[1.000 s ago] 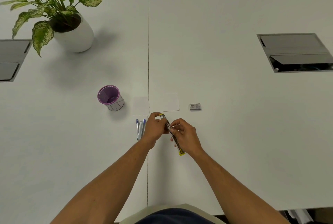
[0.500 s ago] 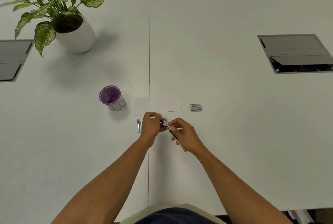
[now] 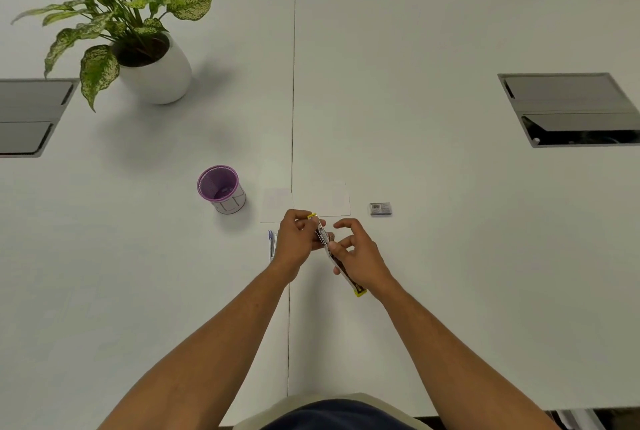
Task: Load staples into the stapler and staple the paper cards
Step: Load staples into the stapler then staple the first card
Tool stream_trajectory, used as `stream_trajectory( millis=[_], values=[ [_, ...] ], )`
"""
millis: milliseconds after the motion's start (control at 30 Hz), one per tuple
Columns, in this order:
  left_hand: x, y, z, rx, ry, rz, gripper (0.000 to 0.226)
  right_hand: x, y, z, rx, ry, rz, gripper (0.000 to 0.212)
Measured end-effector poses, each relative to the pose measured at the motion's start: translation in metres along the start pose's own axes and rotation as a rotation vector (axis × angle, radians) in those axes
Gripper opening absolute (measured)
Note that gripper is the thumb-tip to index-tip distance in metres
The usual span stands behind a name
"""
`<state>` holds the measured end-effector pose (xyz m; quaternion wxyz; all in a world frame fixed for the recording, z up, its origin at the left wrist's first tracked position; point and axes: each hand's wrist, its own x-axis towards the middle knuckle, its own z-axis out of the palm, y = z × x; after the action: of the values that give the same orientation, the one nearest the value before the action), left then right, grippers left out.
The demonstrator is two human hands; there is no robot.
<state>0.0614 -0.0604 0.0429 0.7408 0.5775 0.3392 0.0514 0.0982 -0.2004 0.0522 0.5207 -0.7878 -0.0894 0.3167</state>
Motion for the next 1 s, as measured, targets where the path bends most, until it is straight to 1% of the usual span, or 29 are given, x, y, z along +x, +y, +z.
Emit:
stream_trajectory(
  millis=[167, 300, 333, 433, 500, 633, 767, 833, 900, 1000],
  values=[
    [-0.002, 0.000, -0.002, 0.025, -0.020, 0.021, 0.017, -0.003, -0.001, -0.002, 0.057, -0.025, 0.054, 0.012],
    [-0.002, 0.002, -0.002, 0.052, -0.021, 0.022, 0.018, -0.003, 0.002, 0.003, 0.046, -0.009, 0.027, 0.002],
    [-0.001, 0.003, -0.002, 0.058, -0.019, 0.022, 0.018, -0.003, 0.002, 0.005, 0.050, -0.002, 0.009, 0.004],
    [0.001, 0.006, -0.001, 0.046, -0.016, 0.007, 0.018, -0.005, 0.005, 0.009, 0.088, 0.000, -0.054, 0.020],
    [0.000, 0.006, -0.001, 0.023, -0.032, -0.001, 0.018, -0.006, 0.007, 0.010, 0.076, 0.014, -0.083, 0.026],
    [-0.001, 0.003, -0.001, 0.028, -0.074, -0.004, 0.021, -0.005, 0.006, 0.011, 0.007, 0.061, -0.077, 0.023],
    [-0.002, 0.001, 0.000, 0.041, -0.077, -0.026, 0.022, -0.005, 0.006, 0.013, -0.071, 0.113, -0.057, 0.010],
    [-0.002, 0.001, 0.001, 0.045, -0.090, -0.027, 0.020, -0.005, 0.005, 0.013, -0.082, 0.123, -0.035, 0.014],
    [-0.002, 0.001, 0.000, 0.040, -0.100, -0.030, 0.018, -0.004, 0.004, 0.012, -0.047, 0.091, 0.007, 0.015],
    [-0.003, 0.000, -0.001, 0.049, -0.101, -0.032, 0.017, -0.004, 0.005, 0.011, 0.085, 0.032, 0.093, 0.016]
  ],
)
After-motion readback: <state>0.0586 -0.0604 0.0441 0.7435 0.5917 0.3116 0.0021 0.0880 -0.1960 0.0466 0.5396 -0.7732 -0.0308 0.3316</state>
